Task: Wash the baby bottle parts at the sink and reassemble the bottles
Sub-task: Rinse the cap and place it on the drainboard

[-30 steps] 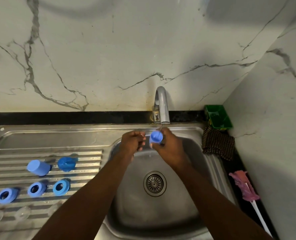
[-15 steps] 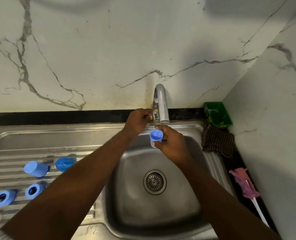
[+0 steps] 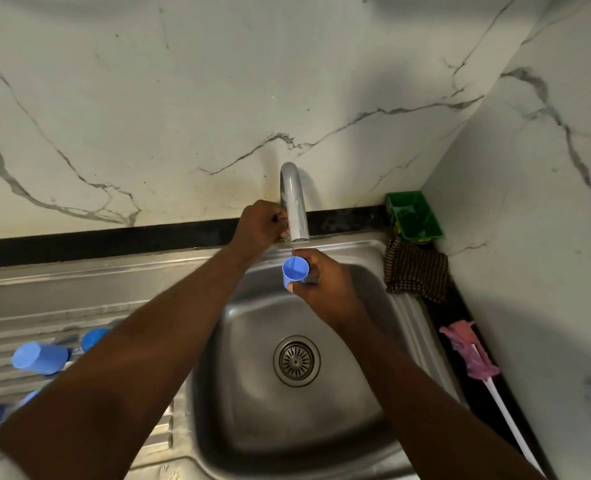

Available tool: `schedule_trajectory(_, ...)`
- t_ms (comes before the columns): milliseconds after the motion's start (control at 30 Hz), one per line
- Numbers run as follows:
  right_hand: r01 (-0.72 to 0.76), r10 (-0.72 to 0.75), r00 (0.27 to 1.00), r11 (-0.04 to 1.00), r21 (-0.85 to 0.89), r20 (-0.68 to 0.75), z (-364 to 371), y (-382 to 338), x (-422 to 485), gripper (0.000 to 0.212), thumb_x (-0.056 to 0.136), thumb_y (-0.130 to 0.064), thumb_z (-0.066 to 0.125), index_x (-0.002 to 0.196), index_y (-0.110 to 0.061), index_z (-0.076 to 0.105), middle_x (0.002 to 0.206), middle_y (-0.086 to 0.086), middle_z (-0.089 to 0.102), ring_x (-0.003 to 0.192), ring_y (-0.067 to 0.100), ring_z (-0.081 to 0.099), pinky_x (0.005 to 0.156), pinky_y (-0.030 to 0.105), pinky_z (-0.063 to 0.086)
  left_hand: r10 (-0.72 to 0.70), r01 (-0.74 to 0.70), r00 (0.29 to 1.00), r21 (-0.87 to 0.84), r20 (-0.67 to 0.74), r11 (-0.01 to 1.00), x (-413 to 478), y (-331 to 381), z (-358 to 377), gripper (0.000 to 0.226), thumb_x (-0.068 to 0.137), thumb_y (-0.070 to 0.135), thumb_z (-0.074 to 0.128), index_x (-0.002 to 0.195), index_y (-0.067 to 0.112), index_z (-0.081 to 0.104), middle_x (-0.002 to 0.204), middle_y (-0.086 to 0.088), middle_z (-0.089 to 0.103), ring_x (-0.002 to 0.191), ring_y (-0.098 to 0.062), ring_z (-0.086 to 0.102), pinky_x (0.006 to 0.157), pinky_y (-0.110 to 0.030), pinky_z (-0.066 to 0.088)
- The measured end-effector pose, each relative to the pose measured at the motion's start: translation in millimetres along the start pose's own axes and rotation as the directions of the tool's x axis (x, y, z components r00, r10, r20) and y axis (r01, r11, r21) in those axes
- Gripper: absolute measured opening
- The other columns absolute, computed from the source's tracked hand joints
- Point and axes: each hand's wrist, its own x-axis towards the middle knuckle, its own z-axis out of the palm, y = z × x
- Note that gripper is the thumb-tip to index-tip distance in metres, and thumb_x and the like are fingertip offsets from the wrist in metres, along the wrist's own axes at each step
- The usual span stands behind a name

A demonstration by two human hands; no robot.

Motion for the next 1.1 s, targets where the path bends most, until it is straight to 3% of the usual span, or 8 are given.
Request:
schedule_trajectory(167,-0.056,0.057,0.998,0.997,0.052,-0.013,6.2,5.3,-1.5,0.036,0.077,-0.008,0.079,0.106,-0.023,0.063,0.098,-0.009,0.07,0.092,0.01,0.067,0.083,0.023,0.053,-0.021,0.021,0.999,0.0,-0.049,1.0,-6.5,7.2,3.5,0.016,0.092,0.005,0.06,0.084,-0.004,0.07,0.076,-0.009,0.063,0.068,-0.018,0.051,0.057,-0.016,0.035)
schedule_trajectory(267,-0.105,0.107,0.994,0.992,0.063,-0.027,6.0,10.8,-4.0,0.03,0.077,-0.011,0.078,0.102,-0.022,0.066,0.096,-0.008,0.072,0.089,0.009,0.067,0.081,0.026,0.053,-0.197,0.159,0.973,-0.276,-0.119,0.948,-28.6,5.8,18.4,0.016,0.092,0.008,0.058,0.08,0.008,0.069,0.074,-0.005,0.066,0.069,-0.019,0.058,0.064,-0.024,0.044)
schedule_trajectory(367,-0.166,0.165,0.986,0.985,0.04,0.017,3.3,16.3,-11.8,0.025,0.082,-0.019,0.077,0.105,-0.018,0.071,0.096,-0.003,0.074,0.089,0.013,0.07,0.081,0.031,0.056,-0.349,0.343,0.929,-0.632,0.12,0.695,-69.1,-5.7,41.8,0.016,0.094,0.011,0.064,0.08,0.017,0.07,0.073,-0.005,0.069,0.069,-0.022,0.066,0.066,-0.03,0.058)
schedule_trajectory(467,-0.255,0.263,0.961,0.963,-0.093,0.088,1.2,25.3,-20.1,0.021,0.085,-0.025,0.075,0.103,-0.014,0.073,0.092,0.001,0.074,0.085,0.016,0.07,0.079,0.034,0.055,-0.369,0.601,0.799,-0.66,0.475,0.45,-105.8,-15.5,55.7,0.009,0.099,0.018,0.06,0.101,0.012,0.068,0.09,-0.009,0.072,0.082,-0.022,0.068,0.081,-0.037,0.06)
schedule_trajectory(567,-0.317,0.335,0.937,0.935,-0.159,0.1,6.7,32.9,-30.8,0.023,0.084,-0.03,0.074,0.1,-0.013,0.074,0.09,0.003,0.073,0.084,0.019,0.07,0.078,0.037,0.058,-0.386,0.655,0.751,-0.68,0.537,0.328,-128.3,-25.6,60.0,0.012,0.1,0.018,0.058,0.102,0.01,0.067,0.092,-0.009,0.073,0.084,-0.022,0.07,0.089,-0.04,0.057)
schedule_trajectory(633,-0.384,0.401,0.911,0.909,-0.159,0.093,10.1,33.7,-37.7,0.028,0.084,-0.033,0.075,0.1,-0.011,0.072,0.091,0.004,0.07,0.078,0.021,0.069,0.062,0.033,0.057,-0.388,0.688,0.72,-0.668,0.576,0.284,-138.9,-27.7,59.4,0.015,0.102,0.018,0.055,0.094,0.012,0.067,0.086,-0.006,0.073,0.082,-0.021,0.069,0.085,-0.037,0.056)
schedule_trajectory(733,-0.43,0.462,0.869,0.883,-0.189,0.179,9.7,24.9,-47.0,0.03,0.088,-0.034,0.072,0.093,-0.005,0.071,0.08,0.008,0.067,0.057,0.022,0.066,0.044,0.023,0.047,-0.381,0.74,0.667,-0.63,0.641,0.236,-153.6,-28.5,60.5,0.021,0.103,0.018,0.05,0.095,0.008,0.066,0.089,-0.01,0.072,0.084,-0.024,0.068,0.082,-0.039,0.056)
schedule_trajectory(1100,-0.408,0.452,0.875,0.882,-0.238,0.176,-1.0,5.4,-75.3,0.027,0.092,-0.031,0.067,0.094,-0.004,0.07,0.08,0.005,0.065,0.072,0.033,0.072,0.072,0.041,0.061,-0.308,0.69,0.724,-0.633,0.618,0.35,-186.0,-17.7,51.0,0.024,0.101,0.024,0.059,0.118,0.007,0.065,0.111,-0.017,0.073,0.102,-0.031,0.072,0.083,-0.046,0.061)
